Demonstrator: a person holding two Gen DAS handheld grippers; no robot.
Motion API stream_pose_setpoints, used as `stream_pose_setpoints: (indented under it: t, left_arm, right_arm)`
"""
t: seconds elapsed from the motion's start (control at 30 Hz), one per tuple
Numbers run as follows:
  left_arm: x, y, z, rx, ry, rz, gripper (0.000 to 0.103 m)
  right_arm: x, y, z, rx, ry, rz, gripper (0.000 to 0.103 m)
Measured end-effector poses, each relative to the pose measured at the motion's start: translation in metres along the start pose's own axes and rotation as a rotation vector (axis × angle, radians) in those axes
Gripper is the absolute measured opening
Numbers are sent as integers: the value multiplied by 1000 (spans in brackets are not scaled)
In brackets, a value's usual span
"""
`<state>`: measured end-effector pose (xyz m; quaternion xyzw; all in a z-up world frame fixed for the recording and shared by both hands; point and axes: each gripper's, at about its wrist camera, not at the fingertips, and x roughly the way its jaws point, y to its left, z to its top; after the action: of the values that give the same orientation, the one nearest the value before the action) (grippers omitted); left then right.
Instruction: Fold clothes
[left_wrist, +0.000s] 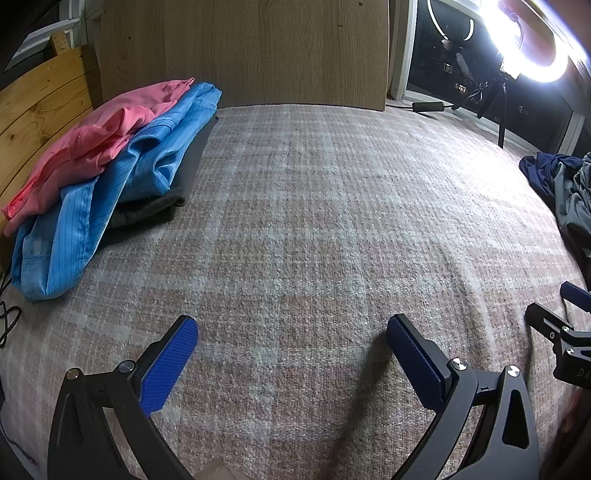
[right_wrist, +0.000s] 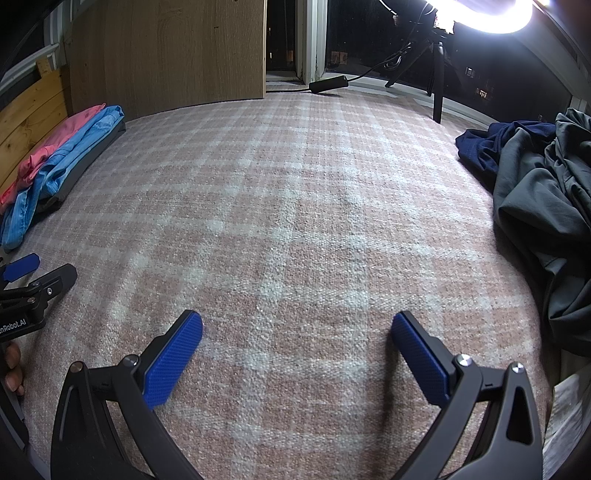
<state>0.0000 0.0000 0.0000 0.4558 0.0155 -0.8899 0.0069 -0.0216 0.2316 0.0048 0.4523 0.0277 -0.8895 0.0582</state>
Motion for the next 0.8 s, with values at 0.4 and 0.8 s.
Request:
stream_pose_setpoints:
  t: [0.4,0.8]
  left_arm:
    - [0,0,1,-2,0,2,103]
    - [3,2,6,3,33,-8,102]
  right_arm:
    - [0,0,0,2,0,0,103]
    - [0,-1,2,4,16,-1,103]
